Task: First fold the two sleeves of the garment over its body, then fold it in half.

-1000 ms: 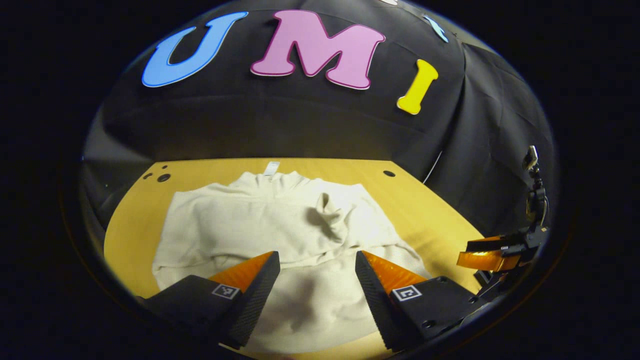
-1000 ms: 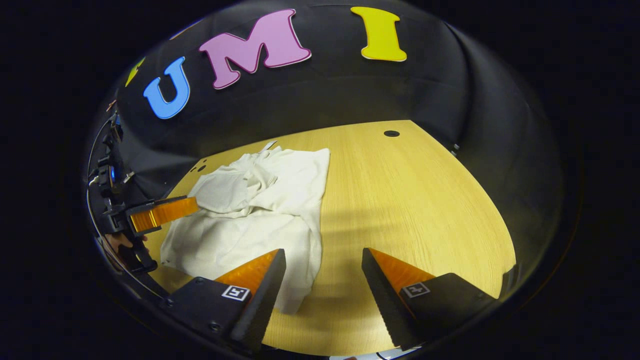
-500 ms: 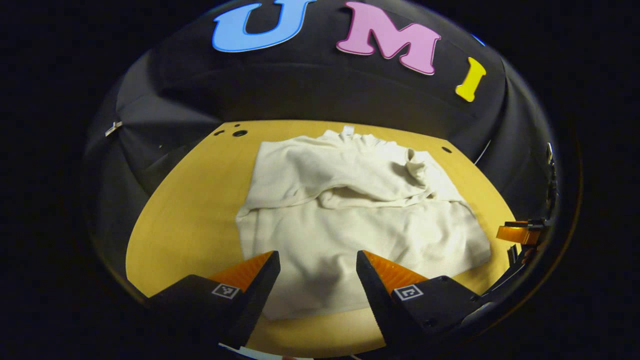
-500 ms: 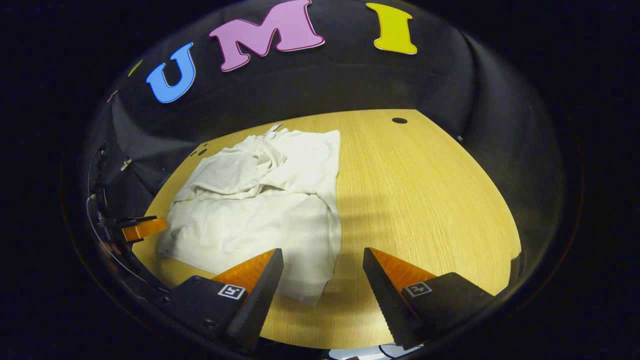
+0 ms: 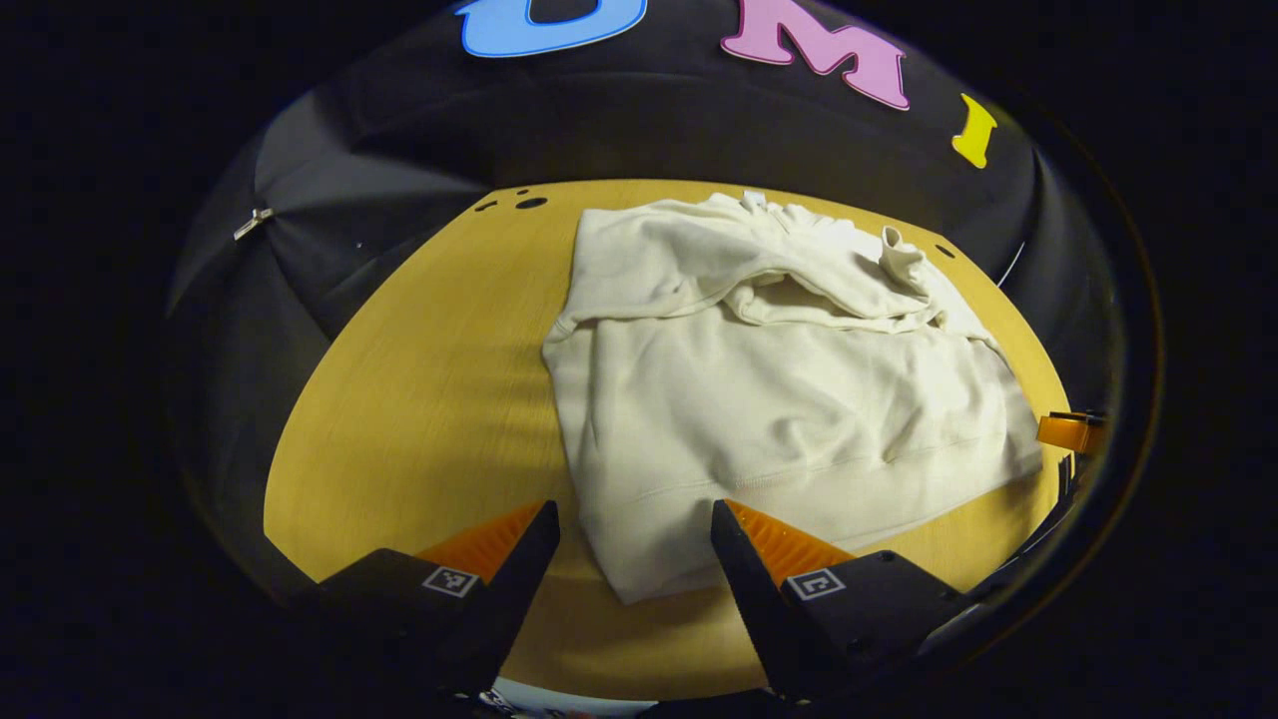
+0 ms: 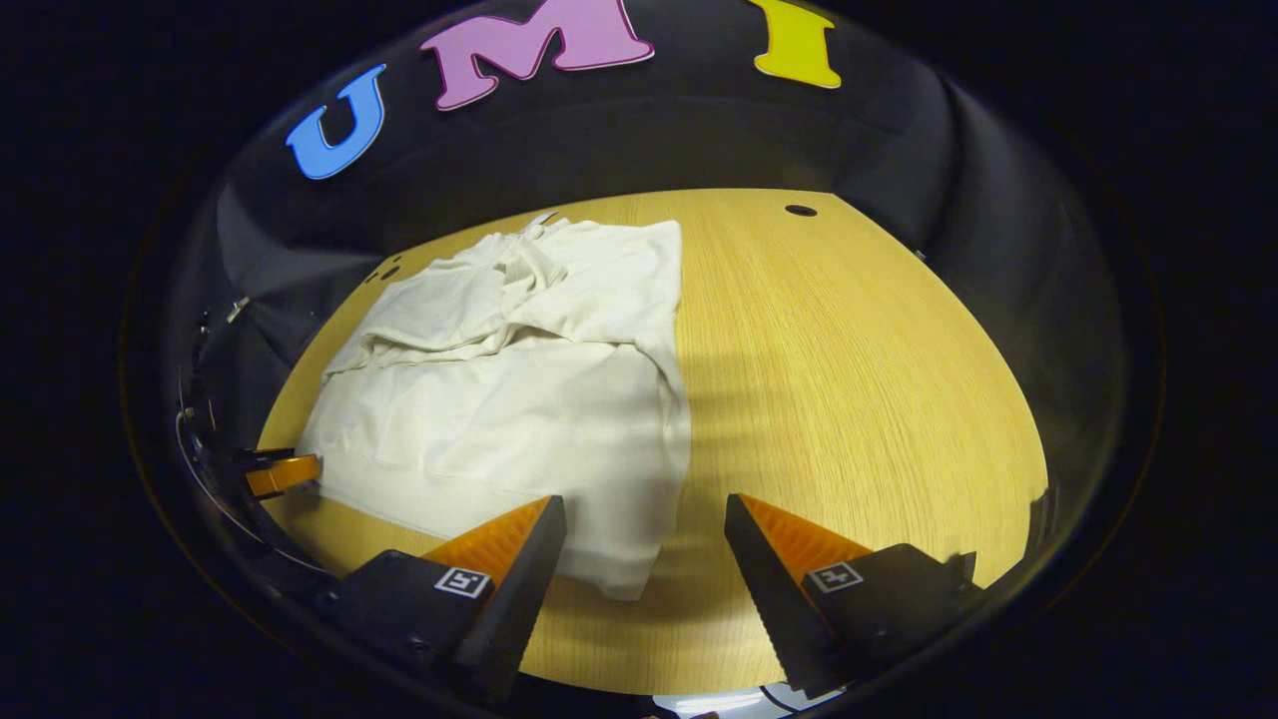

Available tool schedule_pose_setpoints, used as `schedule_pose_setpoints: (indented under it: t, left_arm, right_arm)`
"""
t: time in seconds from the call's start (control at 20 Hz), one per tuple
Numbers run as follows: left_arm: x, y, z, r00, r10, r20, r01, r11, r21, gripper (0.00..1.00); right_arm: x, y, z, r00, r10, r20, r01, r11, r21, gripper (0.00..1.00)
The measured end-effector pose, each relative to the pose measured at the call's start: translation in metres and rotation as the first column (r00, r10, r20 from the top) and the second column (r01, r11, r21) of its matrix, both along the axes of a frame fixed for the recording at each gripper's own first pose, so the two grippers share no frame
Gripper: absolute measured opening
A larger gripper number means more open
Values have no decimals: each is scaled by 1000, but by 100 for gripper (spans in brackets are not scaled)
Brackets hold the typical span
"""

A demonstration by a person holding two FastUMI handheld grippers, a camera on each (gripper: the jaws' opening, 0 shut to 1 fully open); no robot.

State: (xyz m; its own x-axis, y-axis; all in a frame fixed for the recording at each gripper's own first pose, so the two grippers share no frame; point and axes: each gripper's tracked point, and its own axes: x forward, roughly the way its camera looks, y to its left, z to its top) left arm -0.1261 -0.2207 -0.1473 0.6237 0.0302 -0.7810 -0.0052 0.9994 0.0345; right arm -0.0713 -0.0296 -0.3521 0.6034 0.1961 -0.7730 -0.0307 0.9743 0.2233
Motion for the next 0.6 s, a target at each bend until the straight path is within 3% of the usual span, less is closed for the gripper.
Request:
schedule_pose_setpoints:
  t: [0.2, 0.4, 0.45, 0.5, 0.6]
  left_arm:
    - [6, -3, -1, 1000, -22, 2, 22, 1000, -11, 99]
    - [6, -9, -5, 999, -44, 4, 44, 999, -14, 98]
    - [8, -17, -4, 996, -86, 7, 86, 996, -22, 92]
    - [10, -27, -3, 991, -134, 24, 135, 990, -35, 69]
    - [10, -28, -2, 989, -149, 18, 150, 988, -38, 23]
  right_arm:
    - [4, 14, -18, 999, 19, -33, -19, 1000, 0, 99]
    - [4, 28, -24, 993, 117, -27, -119, 990, -80, 97]
    - [1, 39, -24, 988, 145, -46, -148, 987, -61, 77]
    - [2, 46, -24, 984, 175, -38, -176, 984, -36, 57]
    - [0, 54, -25, 981, 184, -59, -184, 983, 5, 17]
